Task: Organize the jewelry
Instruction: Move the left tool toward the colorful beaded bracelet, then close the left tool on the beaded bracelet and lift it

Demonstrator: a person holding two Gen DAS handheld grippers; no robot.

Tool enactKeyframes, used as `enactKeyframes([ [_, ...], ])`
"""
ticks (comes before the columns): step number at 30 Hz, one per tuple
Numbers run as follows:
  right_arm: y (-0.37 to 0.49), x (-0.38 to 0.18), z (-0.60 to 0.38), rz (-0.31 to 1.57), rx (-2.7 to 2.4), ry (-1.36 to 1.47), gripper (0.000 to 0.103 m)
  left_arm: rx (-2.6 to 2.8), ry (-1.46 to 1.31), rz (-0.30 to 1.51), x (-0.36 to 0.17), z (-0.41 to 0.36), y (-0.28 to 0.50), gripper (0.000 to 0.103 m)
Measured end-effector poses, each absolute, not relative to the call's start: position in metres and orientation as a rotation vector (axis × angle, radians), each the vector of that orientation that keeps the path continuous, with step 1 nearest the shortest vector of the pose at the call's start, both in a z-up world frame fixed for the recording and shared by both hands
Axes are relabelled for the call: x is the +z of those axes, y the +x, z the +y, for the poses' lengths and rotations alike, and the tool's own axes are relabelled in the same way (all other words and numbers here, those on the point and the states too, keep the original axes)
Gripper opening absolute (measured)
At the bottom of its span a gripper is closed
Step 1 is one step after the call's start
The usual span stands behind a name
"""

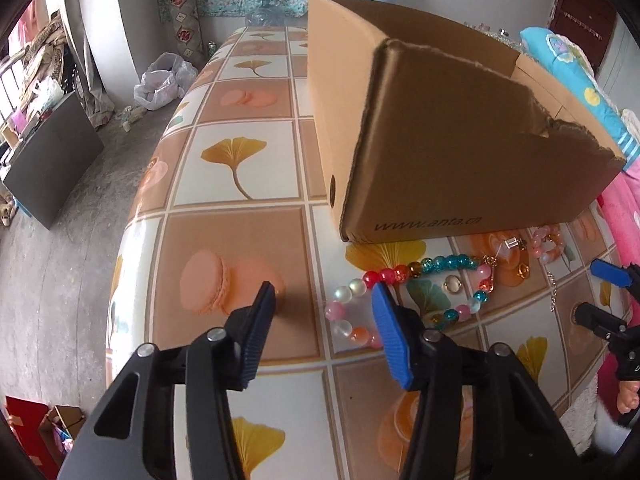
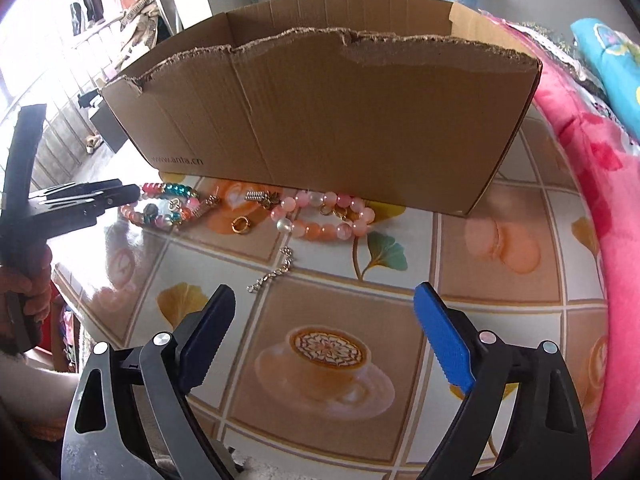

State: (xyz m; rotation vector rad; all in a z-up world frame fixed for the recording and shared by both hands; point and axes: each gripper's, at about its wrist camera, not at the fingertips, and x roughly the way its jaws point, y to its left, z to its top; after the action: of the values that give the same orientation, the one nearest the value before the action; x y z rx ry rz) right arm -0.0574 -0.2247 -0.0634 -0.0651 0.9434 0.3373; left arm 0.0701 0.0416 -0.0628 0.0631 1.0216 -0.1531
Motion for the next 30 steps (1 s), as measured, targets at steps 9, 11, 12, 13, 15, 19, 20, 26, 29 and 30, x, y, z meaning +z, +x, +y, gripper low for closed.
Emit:
enactKeyframes([
  [9,-0.065,-0.052,-0.22,0.893,0.359,-0.061,0.074,-0.159,0.162,1.043,-0.063,0.022,0.076,0.01],
  [11,-0.066,-0.052,-0.22,0.892,0.364,-0.057,0.073,-0.185,0.125,1.041,-0.061,0.022,0.077,0.01],
  [12,-0.065,-0.056,-0.218,0.892,0.366,-0.059,0.073,-0.198,0.094,1.032,-0.058,0.023,0.077,0.01],
  [13,-0.066,-0.056,-0.217,0.89,0.365,-0.06,0.073,-0.218,0.058,1.019,-0.053,0.025,0.076,0.01],
  [15,-0.067,-0.057,-0.217,0.888,0.368,-0.06,0.072,-0.256,-0.003,0.995,-0.041,0.027,0.074,0.009],
  [19,-0.069,-0.059,-0.217,0.888,0.365,-0.052,0.071,-0.354,-0.128,0.949,-0.016,0.026,0.068,0.009],
  [20,-0.069,-0.059,-0.217,0.887,0.365,-0.05,0.071,-0.38,-0.161,0.939,-0.01,0.026,0.066,0.009],
  [26,-0.071,-0.059,-0.219,0.884,0.363,-0.047,0.071,-0.544,-0.34,0.875,0.025,0.027,0.04,0.009],
  [29,-0.071,-0.059,-0.219,0.884,0.368,-0.046,0.071,-0.596,-0.422,0.862,0.031,0.032,0.027,0.009],
  [30,-0.072,-0.059,-0.219,0.884,0.371,-0.046,0.071,-0.599,-0.443,0.865,0.031,0.036,0.023,0.009],
])
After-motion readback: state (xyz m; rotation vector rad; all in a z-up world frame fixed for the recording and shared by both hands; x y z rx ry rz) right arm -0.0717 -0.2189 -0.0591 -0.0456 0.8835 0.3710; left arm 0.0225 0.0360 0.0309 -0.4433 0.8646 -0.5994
